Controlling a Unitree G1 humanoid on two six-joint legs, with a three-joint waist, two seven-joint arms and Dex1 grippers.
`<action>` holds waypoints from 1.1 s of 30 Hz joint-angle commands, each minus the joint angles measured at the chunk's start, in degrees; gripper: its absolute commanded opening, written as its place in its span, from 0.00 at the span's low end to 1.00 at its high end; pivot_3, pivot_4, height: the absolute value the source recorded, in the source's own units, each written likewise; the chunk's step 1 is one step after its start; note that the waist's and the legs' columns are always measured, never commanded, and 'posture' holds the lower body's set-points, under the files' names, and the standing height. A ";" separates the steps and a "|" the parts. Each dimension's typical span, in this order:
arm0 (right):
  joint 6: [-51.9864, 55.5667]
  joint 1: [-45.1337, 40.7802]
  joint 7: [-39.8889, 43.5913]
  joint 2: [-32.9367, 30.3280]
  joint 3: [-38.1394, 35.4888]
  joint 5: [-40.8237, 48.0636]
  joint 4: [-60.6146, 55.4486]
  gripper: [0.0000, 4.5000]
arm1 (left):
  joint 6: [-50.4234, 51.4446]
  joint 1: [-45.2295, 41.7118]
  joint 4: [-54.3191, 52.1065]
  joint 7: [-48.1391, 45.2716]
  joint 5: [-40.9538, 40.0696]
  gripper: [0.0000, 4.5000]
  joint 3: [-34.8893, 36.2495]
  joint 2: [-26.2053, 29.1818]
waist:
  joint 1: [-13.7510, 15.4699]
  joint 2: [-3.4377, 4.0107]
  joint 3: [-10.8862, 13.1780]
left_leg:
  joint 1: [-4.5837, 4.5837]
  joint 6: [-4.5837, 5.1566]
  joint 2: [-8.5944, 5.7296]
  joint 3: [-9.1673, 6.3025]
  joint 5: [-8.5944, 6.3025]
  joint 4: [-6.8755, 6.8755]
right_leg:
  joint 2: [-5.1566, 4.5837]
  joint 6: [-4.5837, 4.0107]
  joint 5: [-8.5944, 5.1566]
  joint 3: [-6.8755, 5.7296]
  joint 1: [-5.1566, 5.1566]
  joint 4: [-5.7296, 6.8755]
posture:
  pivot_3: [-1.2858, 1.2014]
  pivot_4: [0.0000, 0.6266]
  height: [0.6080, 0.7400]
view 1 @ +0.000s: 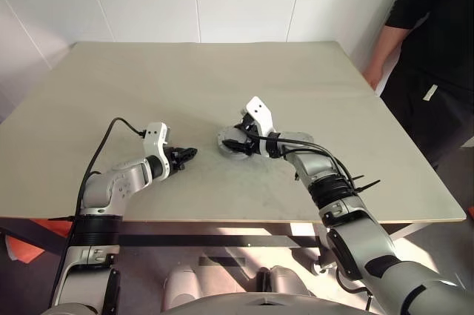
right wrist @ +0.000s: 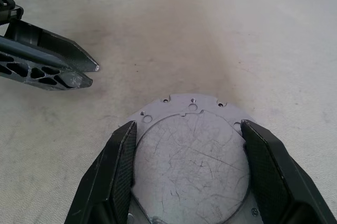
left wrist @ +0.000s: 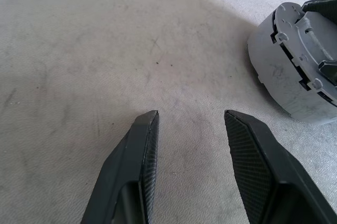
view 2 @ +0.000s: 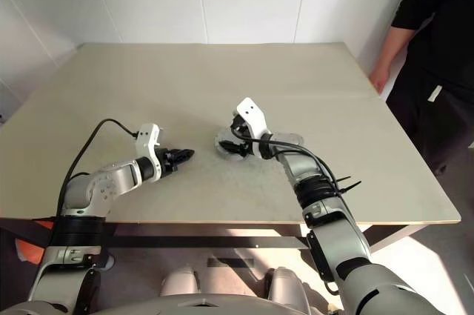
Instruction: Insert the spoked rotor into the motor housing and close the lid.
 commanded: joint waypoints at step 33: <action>-4.19 -1.52 -6.78 0.82 0.71 -3.30 7.41 0.67 | 0.29 0.35 -0.74 -0.12 1.58 0.46 -0.40 0.20 | -0.13 0.01 0.00 | 0.18 0.00 -0.02 -0.01 0.00 -0.02 | 0.00 0.38 -0.23 0.00 0.00 -0.04 | 0.52 0.00 1.00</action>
